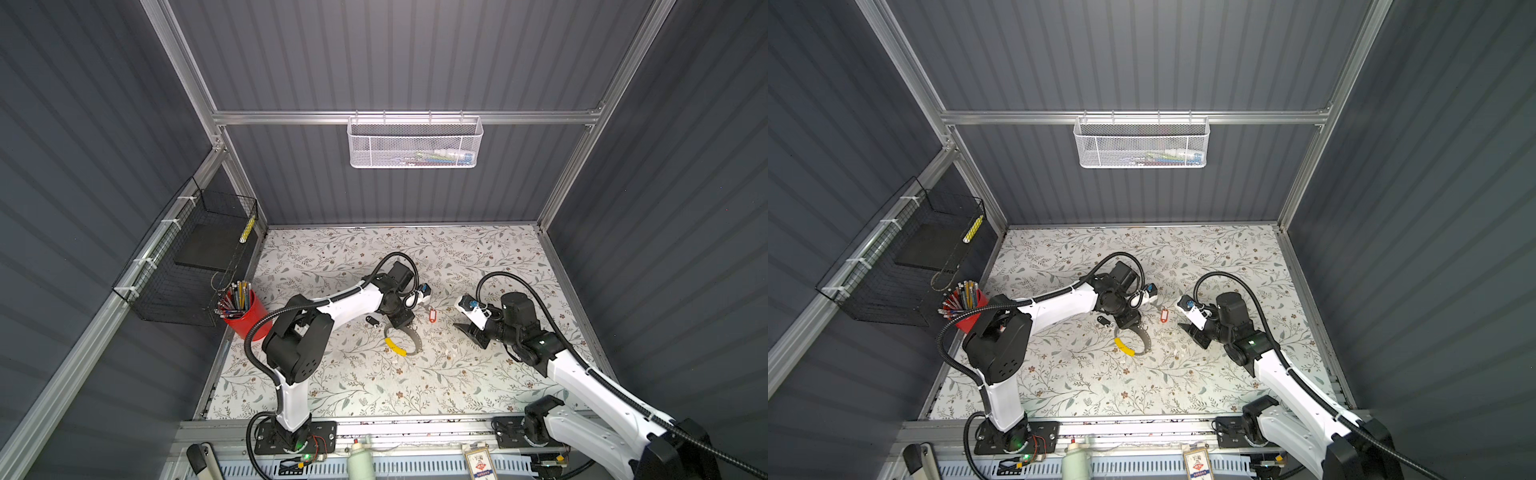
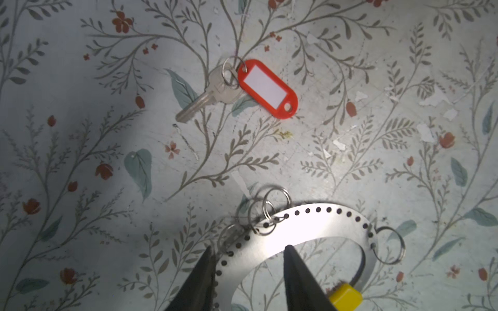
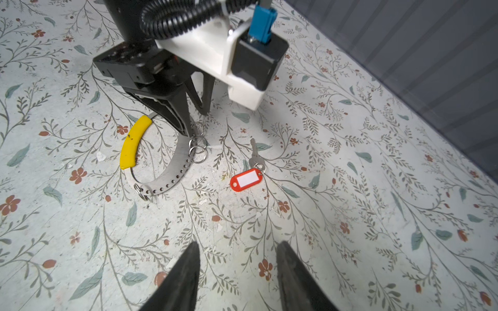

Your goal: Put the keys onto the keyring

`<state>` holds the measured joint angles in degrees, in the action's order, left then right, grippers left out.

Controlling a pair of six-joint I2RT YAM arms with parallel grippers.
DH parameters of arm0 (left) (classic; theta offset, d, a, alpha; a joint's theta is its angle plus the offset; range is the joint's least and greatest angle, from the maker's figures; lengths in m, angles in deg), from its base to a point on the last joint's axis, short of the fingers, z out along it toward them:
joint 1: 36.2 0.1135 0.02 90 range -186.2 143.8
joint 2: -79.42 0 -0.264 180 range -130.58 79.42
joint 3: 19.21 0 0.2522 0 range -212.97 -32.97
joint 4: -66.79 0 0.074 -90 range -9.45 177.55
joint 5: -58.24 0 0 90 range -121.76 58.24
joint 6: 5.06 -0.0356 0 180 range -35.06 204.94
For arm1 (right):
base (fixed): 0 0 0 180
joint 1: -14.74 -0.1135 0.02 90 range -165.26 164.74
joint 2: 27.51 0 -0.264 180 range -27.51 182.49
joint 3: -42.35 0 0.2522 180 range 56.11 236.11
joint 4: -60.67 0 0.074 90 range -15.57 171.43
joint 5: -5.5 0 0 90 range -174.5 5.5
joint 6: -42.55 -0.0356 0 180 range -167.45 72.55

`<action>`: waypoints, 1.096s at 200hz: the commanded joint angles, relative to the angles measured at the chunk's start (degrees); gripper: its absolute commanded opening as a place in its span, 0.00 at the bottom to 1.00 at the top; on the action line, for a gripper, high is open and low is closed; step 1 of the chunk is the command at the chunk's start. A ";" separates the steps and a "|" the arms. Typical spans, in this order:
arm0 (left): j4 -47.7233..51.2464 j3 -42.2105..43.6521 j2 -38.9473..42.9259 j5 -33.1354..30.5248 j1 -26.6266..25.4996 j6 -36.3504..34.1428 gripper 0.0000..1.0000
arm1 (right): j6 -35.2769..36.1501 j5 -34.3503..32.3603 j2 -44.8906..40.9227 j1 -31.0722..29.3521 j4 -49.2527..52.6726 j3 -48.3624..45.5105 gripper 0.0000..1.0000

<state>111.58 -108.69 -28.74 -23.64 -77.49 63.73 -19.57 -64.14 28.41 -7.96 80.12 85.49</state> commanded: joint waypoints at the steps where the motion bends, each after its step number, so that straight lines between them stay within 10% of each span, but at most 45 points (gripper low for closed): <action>1: 1.26 -1.85 -0.87 -1.00 1.57 2.39 0.41 | -1.14 -0.50 1.92 -0.22 -1.27 1.56 0.48; 219: 4.46 -4.78 -7.47 6.62 5.70 -2.18 0.31 | -0.15 1.26 10.24 -0.14 -3.49 2.87 0.43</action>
<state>114.83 -112.01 -35.39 -18.88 -72.14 62.79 -19.96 -63.97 37.86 -7.96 77.24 86.74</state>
